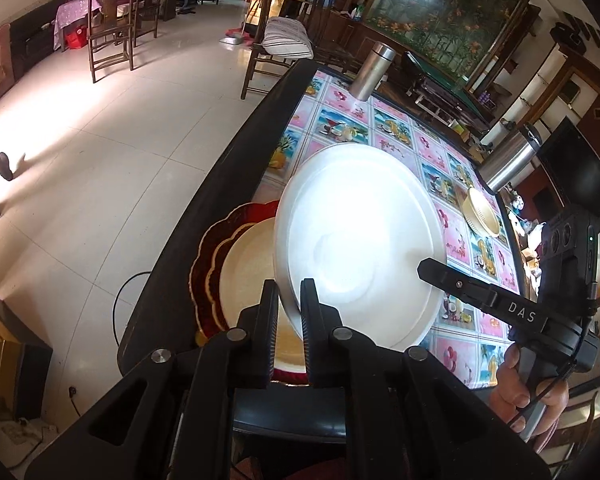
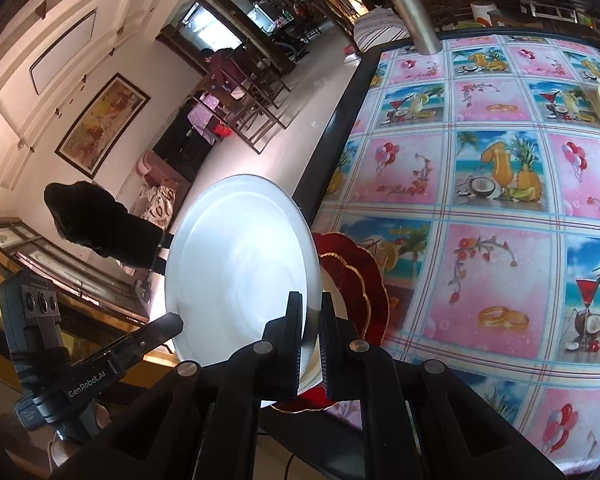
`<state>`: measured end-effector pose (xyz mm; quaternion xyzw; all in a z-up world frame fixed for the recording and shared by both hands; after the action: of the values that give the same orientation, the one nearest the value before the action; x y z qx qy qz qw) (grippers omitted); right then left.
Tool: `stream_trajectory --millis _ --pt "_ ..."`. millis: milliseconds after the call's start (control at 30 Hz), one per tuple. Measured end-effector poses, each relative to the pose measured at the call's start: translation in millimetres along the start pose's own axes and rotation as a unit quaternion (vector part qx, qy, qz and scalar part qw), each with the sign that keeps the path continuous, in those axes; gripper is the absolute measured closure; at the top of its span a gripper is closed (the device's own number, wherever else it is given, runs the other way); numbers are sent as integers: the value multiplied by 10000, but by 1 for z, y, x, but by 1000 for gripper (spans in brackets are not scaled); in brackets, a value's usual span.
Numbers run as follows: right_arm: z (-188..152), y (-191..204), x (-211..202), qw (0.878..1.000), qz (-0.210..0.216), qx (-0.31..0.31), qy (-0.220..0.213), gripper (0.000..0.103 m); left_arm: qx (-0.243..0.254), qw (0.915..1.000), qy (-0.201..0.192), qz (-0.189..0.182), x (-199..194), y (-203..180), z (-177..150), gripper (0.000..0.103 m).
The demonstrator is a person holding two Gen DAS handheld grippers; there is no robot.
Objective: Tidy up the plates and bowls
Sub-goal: 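Lift and carry the white bowl with both grippers toward the plate stack, then lower the white bowl onto the stack and open both grippers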
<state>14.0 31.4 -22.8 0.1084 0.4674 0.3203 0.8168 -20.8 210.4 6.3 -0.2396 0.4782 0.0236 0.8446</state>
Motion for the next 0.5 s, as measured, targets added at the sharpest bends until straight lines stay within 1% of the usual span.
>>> stream_trajectory --millis 100,233,333,500 --pt "-6 9 13 9998 -49 -99 152 95 -76 9999 68 32 5 11 -2 94" --pt "-13 16 25 9993 -144 -191 287 95 -163 9995 266 27 19 21 -7 94" --pt "-18 14 34 9989 -199 -177 387 95 -193 9990 405 10 26 25 -13 93" --pt "-22 10 42 9982 -266 -163 511 94 -161 9988 468 15 29 29 -14 93"
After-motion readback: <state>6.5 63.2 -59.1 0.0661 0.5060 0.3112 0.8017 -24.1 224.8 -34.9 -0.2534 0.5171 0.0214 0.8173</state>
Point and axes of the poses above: each gripper's, at about its wrist camera, not at the fingertips, and x roughly the way its jaws point, y to its left, z to its top, the point moved 3 cm from there along x, roughly the way its jaws point, and after that the axes turned 10 degrees about -x, right-handed, at the moved point
